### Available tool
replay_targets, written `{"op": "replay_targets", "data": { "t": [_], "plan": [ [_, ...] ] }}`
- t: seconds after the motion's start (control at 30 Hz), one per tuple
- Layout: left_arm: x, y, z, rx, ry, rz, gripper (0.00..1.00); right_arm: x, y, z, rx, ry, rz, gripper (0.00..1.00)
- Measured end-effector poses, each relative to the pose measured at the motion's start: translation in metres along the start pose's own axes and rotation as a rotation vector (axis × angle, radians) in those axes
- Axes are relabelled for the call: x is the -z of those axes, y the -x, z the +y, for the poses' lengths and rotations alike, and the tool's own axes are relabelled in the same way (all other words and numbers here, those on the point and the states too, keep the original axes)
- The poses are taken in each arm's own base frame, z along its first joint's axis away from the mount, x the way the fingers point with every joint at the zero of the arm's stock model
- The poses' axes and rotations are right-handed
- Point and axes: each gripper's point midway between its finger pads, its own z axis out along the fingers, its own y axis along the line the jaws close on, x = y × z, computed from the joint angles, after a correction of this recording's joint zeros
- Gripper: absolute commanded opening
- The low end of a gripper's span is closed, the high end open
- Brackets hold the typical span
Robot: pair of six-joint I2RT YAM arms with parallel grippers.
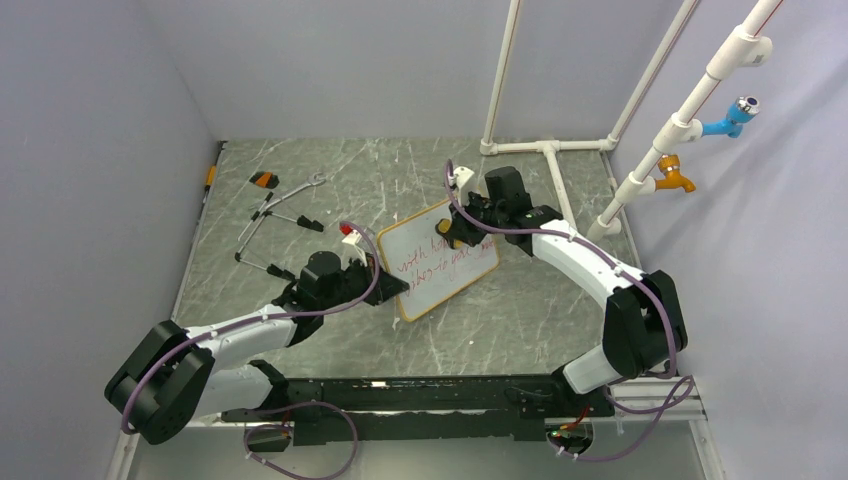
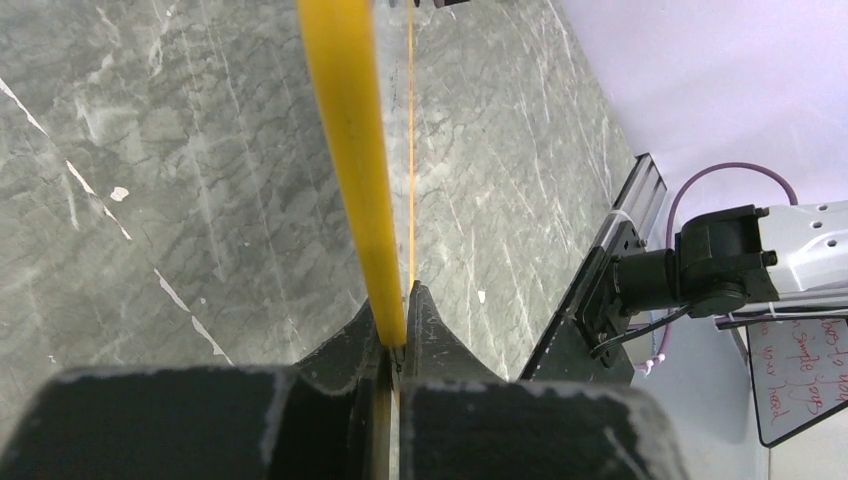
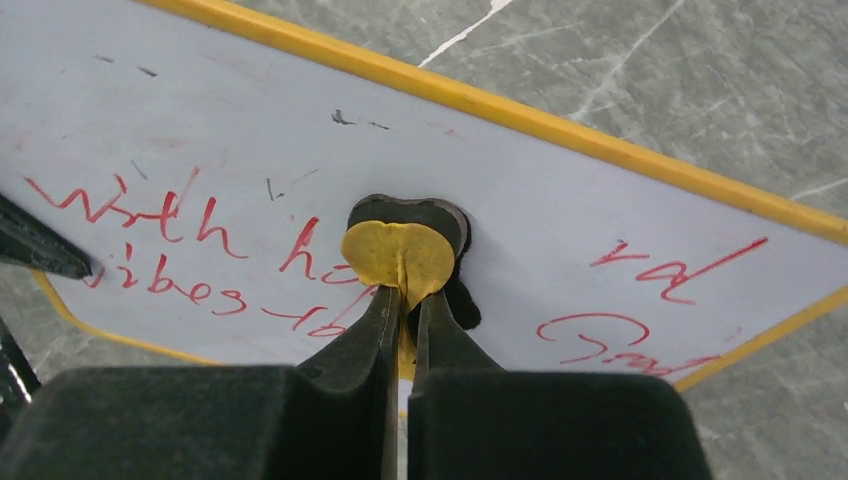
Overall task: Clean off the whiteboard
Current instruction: Erase the whiteboard at the center of the board.
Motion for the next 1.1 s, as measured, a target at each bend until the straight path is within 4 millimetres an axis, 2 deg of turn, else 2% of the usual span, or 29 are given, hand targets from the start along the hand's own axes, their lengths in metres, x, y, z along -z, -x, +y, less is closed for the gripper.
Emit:
{"op": "replay_targets", "data": {
  "t": [0.13, 0.3, 0.37, 0.43, 0.5, 0.67, 0.73, 0.9, 1.03, 1.1],
  "plan": [
    [0.0, 0.002, 0.001, 0.0, 0.007, -0.009, 0.0, 0.0, 0.001, -0.017, -0.049, -0.134, -0.004, 0.0],
    [0.0, 0.003, 0.0, -0.004, -0.001, -0.012, 0.0, 0.009, 0.0, -0.058, -0.071, -0.361, -0.019, 0.0],
    [0.0, 0.003, -0.002, -0.011, -0.009, -0.013, 0.0, 0.011, -0.001, -0.064, -0.069, -0.391, -0.018, 0.0],
    [0.0, 0.004, -0.003, -0.017, -0.019, -0.012, 0.0, 0.011, -0.001, -0.063, -0.051, -0.372, -0.015, 0.0],
    [0.0, 0.003, -0.004, -0.017, -0.021, -0.01, 0.0, 0.008, -0.001, -0.054, -0.005, -0.288, -0.004, 0.0],
    [0.0, 0.002, -0.004, -0.023, -0.026, -0.006, 0.0, 0.003, -0.002, -0.007, 0.062, 0.009, -0.011, 0.0],
    [0.0, 0.002, -0.005, -0.029, -0.028, -0.004, 0.0, 0.002, -0.002, -0.001, 0.049, 0.04, -0.014, 0.0],
    [0.0, 0.002, -0.005, -0.032, -0.032, -0.003, 0.0, 0.004, -0.002, -0.016, -0.036, -0.076, -0.007, 0.0],
    [0.0, 0.002, -0.005, -0.033, -0.033, -0.002, 0.0, 0.01, 0.001, -0.048, -0.066, -0.243, -0.016, 0.0],
    [0.0, 0.001, -0.006, -0.041, -0.038, 0.002, 0.0, 0.012, 0.001, -0.054, -0.063, -0.269, -0.018, 0.0]
  ]
}}
